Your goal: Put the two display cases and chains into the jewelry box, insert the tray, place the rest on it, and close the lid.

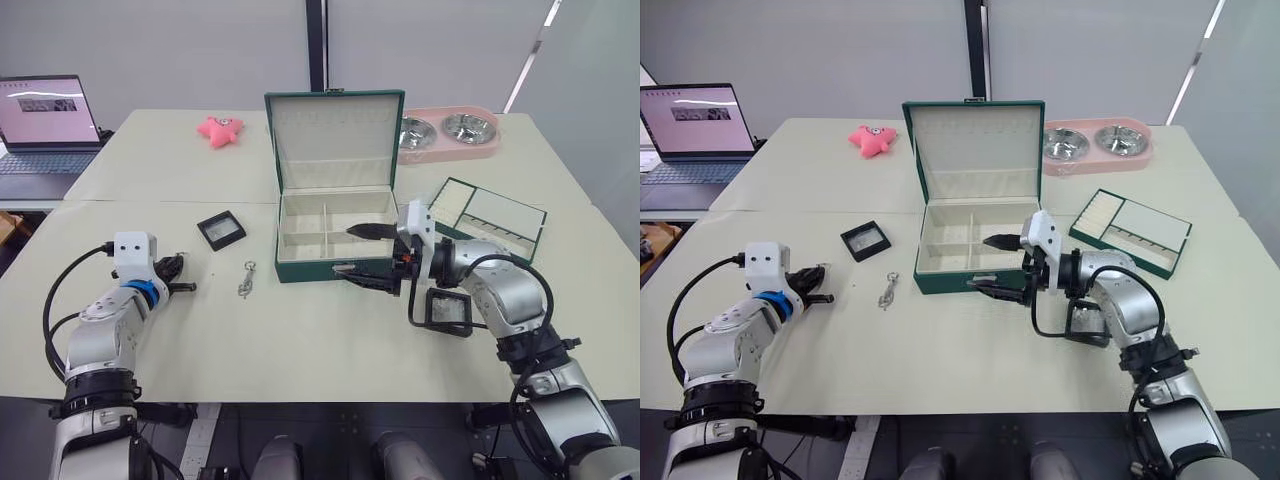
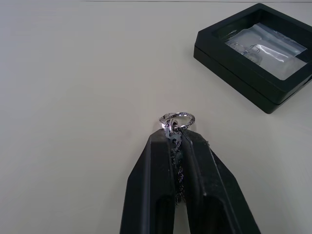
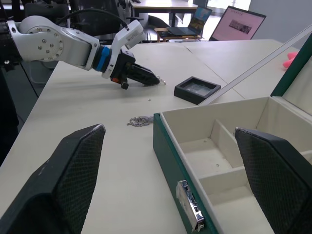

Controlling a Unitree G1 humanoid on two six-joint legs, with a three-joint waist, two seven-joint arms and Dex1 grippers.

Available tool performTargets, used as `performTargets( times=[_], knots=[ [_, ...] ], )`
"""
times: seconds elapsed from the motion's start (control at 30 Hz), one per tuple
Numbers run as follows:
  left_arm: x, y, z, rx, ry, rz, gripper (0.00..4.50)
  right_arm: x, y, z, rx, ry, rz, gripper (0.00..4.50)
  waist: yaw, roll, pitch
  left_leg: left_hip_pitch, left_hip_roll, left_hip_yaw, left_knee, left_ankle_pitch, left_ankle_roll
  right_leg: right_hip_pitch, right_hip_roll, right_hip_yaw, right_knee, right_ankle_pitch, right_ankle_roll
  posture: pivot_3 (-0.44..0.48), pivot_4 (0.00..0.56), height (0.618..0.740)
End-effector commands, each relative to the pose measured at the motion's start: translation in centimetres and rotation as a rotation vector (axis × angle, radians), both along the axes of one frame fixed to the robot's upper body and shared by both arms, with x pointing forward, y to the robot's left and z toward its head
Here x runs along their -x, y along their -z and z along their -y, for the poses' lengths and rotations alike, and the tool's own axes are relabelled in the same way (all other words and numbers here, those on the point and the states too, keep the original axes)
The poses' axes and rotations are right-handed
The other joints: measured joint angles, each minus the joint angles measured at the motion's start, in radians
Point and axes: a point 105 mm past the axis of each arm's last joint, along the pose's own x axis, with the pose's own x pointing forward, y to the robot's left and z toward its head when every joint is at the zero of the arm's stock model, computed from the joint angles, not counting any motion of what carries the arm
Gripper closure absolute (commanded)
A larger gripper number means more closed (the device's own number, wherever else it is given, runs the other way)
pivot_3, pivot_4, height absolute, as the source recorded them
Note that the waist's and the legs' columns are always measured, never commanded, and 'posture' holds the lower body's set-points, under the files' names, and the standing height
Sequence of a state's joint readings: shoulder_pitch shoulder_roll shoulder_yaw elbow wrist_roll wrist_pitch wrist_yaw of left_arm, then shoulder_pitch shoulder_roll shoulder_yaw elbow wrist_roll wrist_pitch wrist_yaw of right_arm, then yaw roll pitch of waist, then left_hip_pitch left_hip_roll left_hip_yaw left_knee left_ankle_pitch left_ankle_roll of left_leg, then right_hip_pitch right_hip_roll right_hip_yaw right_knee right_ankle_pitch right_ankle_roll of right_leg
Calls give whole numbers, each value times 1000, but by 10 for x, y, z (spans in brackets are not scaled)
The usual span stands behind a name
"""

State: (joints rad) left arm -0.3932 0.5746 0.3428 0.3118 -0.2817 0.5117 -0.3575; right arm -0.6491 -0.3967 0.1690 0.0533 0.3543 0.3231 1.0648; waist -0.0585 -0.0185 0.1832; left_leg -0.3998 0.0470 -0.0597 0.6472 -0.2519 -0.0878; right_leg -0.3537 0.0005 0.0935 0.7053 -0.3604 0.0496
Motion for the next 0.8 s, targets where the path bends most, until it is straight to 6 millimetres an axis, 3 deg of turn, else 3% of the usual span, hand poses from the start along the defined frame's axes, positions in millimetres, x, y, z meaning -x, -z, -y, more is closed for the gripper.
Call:
performTargets(
  times=[0.03,0.23,0.53,0.8],
  knots=[
    [1,-37,5,1,2,96,4493,3,-25,4,-45,-14,52,0,1,-1,0,0,0,0,0,0,0,0,0,0,0,0,0,0,150,740],
    [7,-65,32,3,54,148,4493,-1,-40,16,-63,12,63,0,2,-1,0,-1,0,0,0,0,0,0,-1,0,-1,0,0,0,150,740],
    [0,-93,120,83,254,208,4493,-13,-50,36,-60,88,89,0,4,-1,1,-1,-1,0,0,0,0,1,0,0,-2,0,0,0,150,740],
    [-8,-108,170,142,372,242,4493,-18,-51,55,-48,158,98,0,3,-1,1,-1,-1,2,0,0,0,1,0,1,-5,0,0,0,150,740]
  ],
)
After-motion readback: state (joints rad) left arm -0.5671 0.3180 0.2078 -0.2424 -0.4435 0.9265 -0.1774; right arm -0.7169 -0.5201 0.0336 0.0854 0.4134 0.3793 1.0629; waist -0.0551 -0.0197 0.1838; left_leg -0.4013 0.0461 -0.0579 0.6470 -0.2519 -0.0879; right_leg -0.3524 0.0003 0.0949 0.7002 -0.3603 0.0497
